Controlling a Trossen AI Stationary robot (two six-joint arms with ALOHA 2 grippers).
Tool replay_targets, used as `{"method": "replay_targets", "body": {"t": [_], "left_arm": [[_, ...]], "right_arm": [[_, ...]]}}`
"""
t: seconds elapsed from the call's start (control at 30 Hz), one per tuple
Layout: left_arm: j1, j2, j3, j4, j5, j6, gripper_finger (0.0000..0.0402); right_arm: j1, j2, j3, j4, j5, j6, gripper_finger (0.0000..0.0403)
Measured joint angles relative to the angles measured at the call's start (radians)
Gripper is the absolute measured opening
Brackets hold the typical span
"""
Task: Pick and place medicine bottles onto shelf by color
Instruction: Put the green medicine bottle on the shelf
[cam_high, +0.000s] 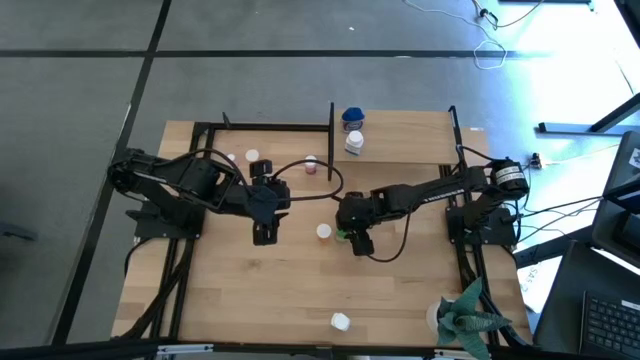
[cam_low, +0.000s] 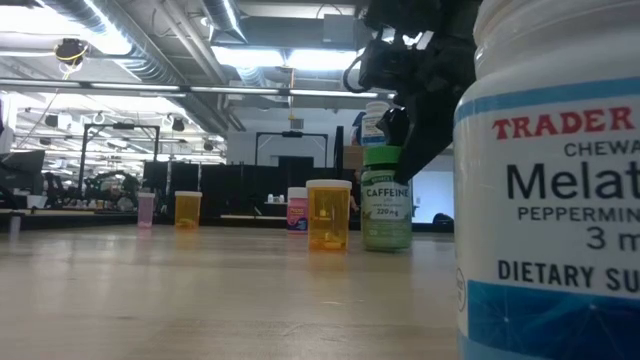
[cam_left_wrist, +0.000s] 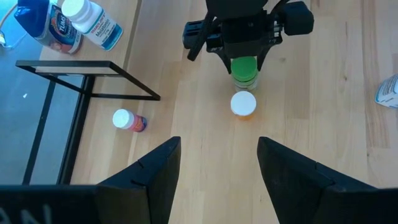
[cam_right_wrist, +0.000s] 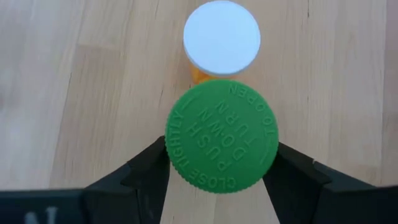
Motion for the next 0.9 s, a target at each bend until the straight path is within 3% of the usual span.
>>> {"method": "replay_targets", "body": {"t": [0.4, 0.9], "left_arm": [[0.000, 0.000, 0.000, -0.007, 0.000, 0.000, 0.0207], [0.000, 0.000, 0.000, -0.012, 0.000, -0.002, 0.0207]], "right_arm": [[0.003, -0.042, 0.000, -0.032, 0.050, -0.023, 0.0224], [0.003, -0.312, 0.001, -0.211, 0.077, 0.092, 0.0222]]}}
